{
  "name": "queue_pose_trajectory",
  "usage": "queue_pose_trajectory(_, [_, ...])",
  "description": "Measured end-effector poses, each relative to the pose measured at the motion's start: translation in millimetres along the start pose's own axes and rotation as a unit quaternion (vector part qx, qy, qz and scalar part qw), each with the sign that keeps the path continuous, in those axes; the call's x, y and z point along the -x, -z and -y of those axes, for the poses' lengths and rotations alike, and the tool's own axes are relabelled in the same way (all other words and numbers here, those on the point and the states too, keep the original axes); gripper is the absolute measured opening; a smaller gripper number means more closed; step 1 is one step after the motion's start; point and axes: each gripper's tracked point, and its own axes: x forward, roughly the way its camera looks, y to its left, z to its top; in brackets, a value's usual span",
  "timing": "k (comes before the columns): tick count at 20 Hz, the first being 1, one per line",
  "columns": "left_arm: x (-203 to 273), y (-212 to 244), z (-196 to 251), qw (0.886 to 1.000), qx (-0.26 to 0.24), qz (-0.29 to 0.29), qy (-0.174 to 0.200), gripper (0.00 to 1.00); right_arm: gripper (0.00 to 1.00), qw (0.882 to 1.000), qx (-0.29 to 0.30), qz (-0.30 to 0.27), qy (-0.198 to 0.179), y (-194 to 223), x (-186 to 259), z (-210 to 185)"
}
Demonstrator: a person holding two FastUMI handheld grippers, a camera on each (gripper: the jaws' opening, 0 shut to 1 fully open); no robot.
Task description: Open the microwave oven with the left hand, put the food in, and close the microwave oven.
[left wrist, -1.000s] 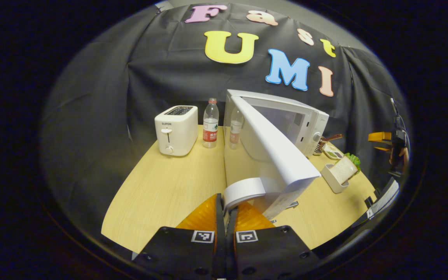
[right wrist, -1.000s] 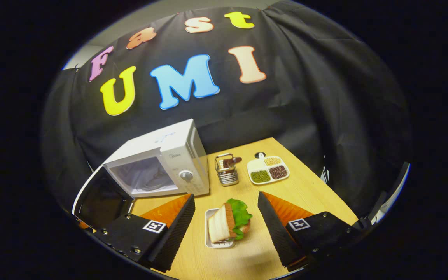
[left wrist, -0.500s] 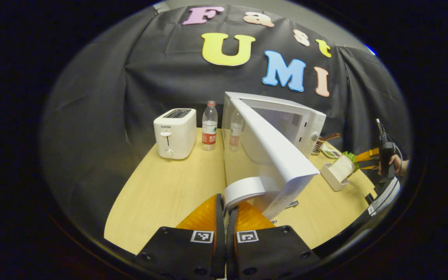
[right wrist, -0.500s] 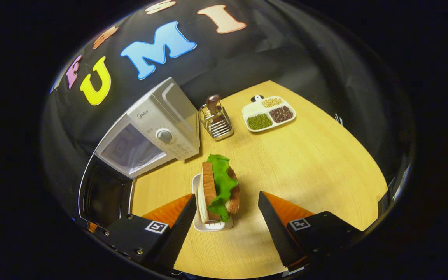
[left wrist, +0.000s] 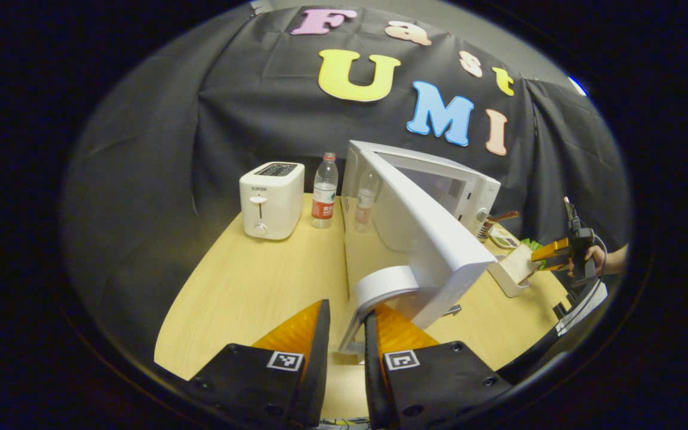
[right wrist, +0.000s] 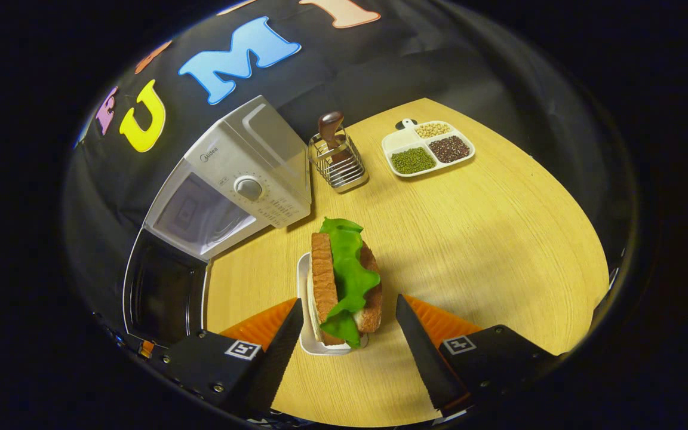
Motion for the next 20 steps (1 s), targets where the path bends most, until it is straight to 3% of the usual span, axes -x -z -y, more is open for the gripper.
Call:
queue_pose_trajectory(1, [1,0,2,1.000,-0.003,-0.001,-0.005,0.40,0.94,1.000,0.000,-0.003,-0.001,-1,0,0])
queue_pose_trajectory(2, [3,0,5,1.000,-0.008,-0.001,-0.008,0.41,0.82,1.000,-0.004,-0.005,0.004,-2,0,2])
queue_pose_trajectory(4, [7,2,-3,1.000,-0.008,0.002,-0.019,0.44,0.76,1.000,-0.018,-0.013,-0.007,1,-2,1])
queue_pose_trajectory(6, [20,1,-11,1.000,0.016,0.003,-0.027,0.77,0.76,0.999,-0.024,-0.021,-0.014,3,-2,3])
queue_pose_trajectory(10, [58,-34,-20,0.994,0.021,0.057,-0.089,0.78,0.76,0.999,-0.013,-0.041,-0.019,10,1,2])
queue_pose_trajectory(12, [80,-72,-12,0.985,0.015,0.103,-0.135,0.76,0.76,0.999,0.000,-0.038,-0.024,8,2,1])
queue_pose_trajectory(14, [99,-115,21,0.978,0.018,0.155,-0.138,0.80,0.76,0.999,0.005,-0.032,-0.028,5,0,1])
queue_pose_trajectory(16, [115,-154,46,0.968,-0.001,0.198,-0.157,1.00,0.53,0.999,-0.008,-0.030,-0.038,1,2,-3])
queue_pose_trajectory(17, [121,-169,56,0.963,-0.009,0.211,-0.164,0.98,0.53,0.998,-0.004,-0.031,-0.046,-2,2,-4])
queue_pose_trajectory(19, [127,-190,90,0.962,-0.011,0.228,-0.150,0.97,0.33,0.998,0.001,-0.035,-0.058,2,-1,-10])
queue_pose_trajectory(20, [127,-199,102,0.961,-0.014,0.234,-0.146,0.98,0.33,0.998,0.010,-0.030,-0.056,1,1,-8])
